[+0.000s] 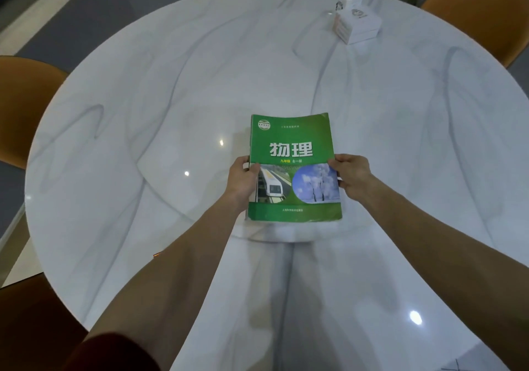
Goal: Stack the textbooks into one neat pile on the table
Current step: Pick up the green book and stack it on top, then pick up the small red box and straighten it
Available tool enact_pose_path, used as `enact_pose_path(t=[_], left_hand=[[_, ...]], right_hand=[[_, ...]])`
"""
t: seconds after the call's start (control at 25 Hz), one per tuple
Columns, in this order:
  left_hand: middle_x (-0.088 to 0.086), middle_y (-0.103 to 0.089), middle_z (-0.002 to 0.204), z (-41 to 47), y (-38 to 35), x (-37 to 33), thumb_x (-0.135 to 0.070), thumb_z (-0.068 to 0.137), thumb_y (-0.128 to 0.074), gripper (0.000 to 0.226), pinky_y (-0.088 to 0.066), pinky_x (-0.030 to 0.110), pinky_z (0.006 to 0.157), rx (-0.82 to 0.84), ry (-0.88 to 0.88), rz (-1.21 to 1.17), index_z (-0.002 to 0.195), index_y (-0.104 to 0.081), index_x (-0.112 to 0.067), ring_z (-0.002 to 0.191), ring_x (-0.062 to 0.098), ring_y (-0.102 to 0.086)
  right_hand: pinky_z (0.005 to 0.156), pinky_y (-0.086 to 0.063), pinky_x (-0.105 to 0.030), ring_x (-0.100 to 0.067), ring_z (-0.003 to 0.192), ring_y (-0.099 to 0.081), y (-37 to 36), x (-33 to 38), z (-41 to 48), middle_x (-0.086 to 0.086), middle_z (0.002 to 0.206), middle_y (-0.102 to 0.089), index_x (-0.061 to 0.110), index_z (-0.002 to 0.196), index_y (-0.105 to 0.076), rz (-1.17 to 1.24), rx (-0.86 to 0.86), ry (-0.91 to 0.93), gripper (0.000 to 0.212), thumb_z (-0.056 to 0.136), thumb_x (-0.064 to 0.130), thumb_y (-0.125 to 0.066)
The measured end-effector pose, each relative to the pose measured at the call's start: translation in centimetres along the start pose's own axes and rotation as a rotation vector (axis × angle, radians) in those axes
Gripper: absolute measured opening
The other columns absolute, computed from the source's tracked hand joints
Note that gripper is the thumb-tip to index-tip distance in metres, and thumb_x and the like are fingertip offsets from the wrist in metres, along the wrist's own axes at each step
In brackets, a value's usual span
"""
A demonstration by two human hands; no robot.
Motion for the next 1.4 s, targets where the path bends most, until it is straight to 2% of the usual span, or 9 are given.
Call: enact_pose_path(t=[0.2,0.36,0.52,0.68,0.8,0.92,1.16,1.28,1.4], left_hand=[[0.02,-0.066,0.113,2.2,-0.7,-0.2,-0.015,0.096,-0.048,0.029,-0.053,0.053,0.09,-0.051,-0.019,0.072,0.125,-0.05,-0.01,0.103,0.035,-0.064],[0.018,-0.069,0.11,3.1,-1.2,0.0,-0.014,0.094,-0.049,0.029,-0.054,0.041,0.087,-0.134,-0.14,0.269,0.122,-0.058,-0.011,0.098,0.032,-0.064],[0.02,-0.067,0.108,4.1,-1.4,0.5,-0.013,0.096,-0.047,0.026,-0.047,0.032,0.078,-0.158,-0.196,0.473,0.117,-0.06,-0.006,0.095,0.034,-0.062],[0.024,-0.05,0.117,4.8,-1.5,1.0,-0.014,0.098,-0.044,0.025,-0.047,0.038,0.092,-0.177,-0.177,0.616,0.113,-0.059,-0.002,0.101,0.037,-0.057],[0.022,-0.045,0.122,4.9,-1.7,1.3,-0.017,0.099,-0.04,0.028,-0.041,0.039,0.096,-0.189,-0.161,0.718,0.115,-0.056,0.0,0.11,0.037,-0.048],[0.02,-0.046,0.124,5.0,-1.9,1.5,-0.022,0.099,-0.038,0.03,-0.04,0.042,0.093,-0.187,-0.147,0.812,0.116,-0.054,-0.001,0.114,0.037,-0.043],[0.018,-0.044,0.127,5.1,-2.6,1.8,-0.025,0.1,-0.034,0.032,-0.041,0.048,0.093,-0.176,-0.1,0.81,0.117,-0.051,-0.003,0.116,0.036,-0.04],[0.017,-0.044,0.126,5.0,-2.7,1.8,-0.025,0.1,-0.032,0.033,-0.041,0.049,0.094,-0.163,-0.088,0.846,0.117,-0.049,-0.003,0.116,0.036,-0.041],[0.019,-0.047,0.124,4.9,-2.5,1.3,-0.025,0.1,-0.031,0.034,-0.043,0.049,0.093,-0.126,-0.094,0.913,0.118,-0.048,-0.003,0.114,0.035,-0.046]], right_hand=[[0.077,-0.047,-0.036,-0.023,0.085,-0.056,-0.7,0.5,3.6,-0.014,0.094,-0.064,-0.002,0.11,-0.067,-0.118,-0.02,0.093,0.024,0.087,0.004,-0.06],[0.077,-0.045,-0.027,-0.019,0.084,-0.057,-1.2,0.3,5.0,-0.009,0.091,-0.065,0.003,0.105,-0.07,-0.259,-0.077,0.155,0.021,0.088,0.008,-0.059],[0.066,-0.041,-0.023,-0.018,0.079,-0.053,-1.4,-0.6,5.6,-0.012,0.09,-0.066,0.002,0.102,-0.07,-0.364,-0.1,0.187,0.02,0.09,0.009,-0.056],[0.077,-0.046,-0.025,-0.026,0.083,-0.061,-1.6,-0.5,5.9,-0.019,0.101,-0.072,-0.001,0.102,-0.071,-0.5,-0.141,0.249,0.022,0.089,0.006,-0.055],[0.07,-0.045,-0.028,-0.03,0.074,-0.057,-1.8,-0.6,6.2,-0.027,0.084,-0.068,-0.012,0.092,-0.069,-0.646,-0.139,0.29,0.024,0.088,0.003,-0.052],[0.065,-0.038,-0.025,-0.023,0.071,-0.05,-1.9,-0.4,6.3,-0.019,0.074,-0.06,-0.011,0.088,-0.07,-0.701,-0.158,0.278,0.023,0.086,-0.001,-0.049],[0.072,-0.052,-0.033,-0.024,0.072,-0.053,-1.8,-0.2,6.4,-0.029,0.09,-0.07,-0.012,0.093,-0.07,-0.654,-0.19,0.233,0.025,0.084,-0.006,-0.047],[0.081,-0.057,-0.043,-0.036,0.081,-0.064,-1.7,0.0,6.4,-0.032,0.101,-0.069,-0.015,0.097,-0.067,-0.653,-0.196,0.213,0.024,0.085,-0.005,-0.048],[0.065,-0.045,-0.028,-0.03,0.071,-0.055,-1.9,0.5,6.1,-0.024,0.071,-0.063,-0.016,0.086,-0.066,-0.728,-0.171,0.191,0.022,0.084,-0.004,-0.048]])
Point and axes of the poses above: each hand's wrist, its own z-axis towards the middle knuckle, its own y-axis out of the back of the hand, x = y × z, the point moved 1 cm from there along z, towards the middle knuckle
